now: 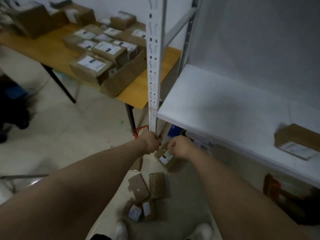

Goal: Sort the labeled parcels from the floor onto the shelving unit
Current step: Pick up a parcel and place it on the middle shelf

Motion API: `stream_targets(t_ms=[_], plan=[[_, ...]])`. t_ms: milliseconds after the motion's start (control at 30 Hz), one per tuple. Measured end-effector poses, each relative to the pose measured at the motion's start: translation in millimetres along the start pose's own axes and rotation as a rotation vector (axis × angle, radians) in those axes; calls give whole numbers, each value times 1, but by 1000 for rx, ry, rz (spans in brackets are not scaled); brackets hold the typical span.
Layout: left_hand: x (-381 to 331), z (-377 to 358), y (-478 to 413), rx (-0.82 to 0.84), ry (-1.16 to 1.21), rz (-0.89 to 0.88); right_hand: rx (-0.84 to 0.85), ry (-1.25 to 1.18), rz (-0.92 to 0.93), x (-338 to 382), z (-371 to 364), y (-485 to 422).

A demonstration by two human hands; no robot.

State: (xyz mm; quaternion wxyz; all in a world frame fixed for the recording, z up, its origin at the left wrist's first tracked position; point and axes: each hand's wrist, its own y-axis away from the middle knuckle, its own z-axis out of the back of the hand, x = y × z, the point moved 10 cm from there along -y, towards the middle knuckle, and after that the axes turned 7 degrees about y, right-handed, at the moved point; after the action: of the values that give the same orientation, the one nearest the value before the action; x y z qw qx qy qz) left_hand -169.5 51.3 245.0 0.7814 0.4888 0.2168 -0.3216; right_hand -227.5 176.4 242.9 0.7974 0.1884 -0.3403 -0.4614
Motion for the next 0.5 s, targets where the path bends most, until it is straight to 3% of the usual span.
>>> stream_targets(t_ms=[200, 500], plan=[[114, 28, -6, 19, 118, 170, 114, -85, 8, 48, -115, -44], [240, -9, -60, 40, 285, 371, 184, 47, -94, 12, -218, -106]])
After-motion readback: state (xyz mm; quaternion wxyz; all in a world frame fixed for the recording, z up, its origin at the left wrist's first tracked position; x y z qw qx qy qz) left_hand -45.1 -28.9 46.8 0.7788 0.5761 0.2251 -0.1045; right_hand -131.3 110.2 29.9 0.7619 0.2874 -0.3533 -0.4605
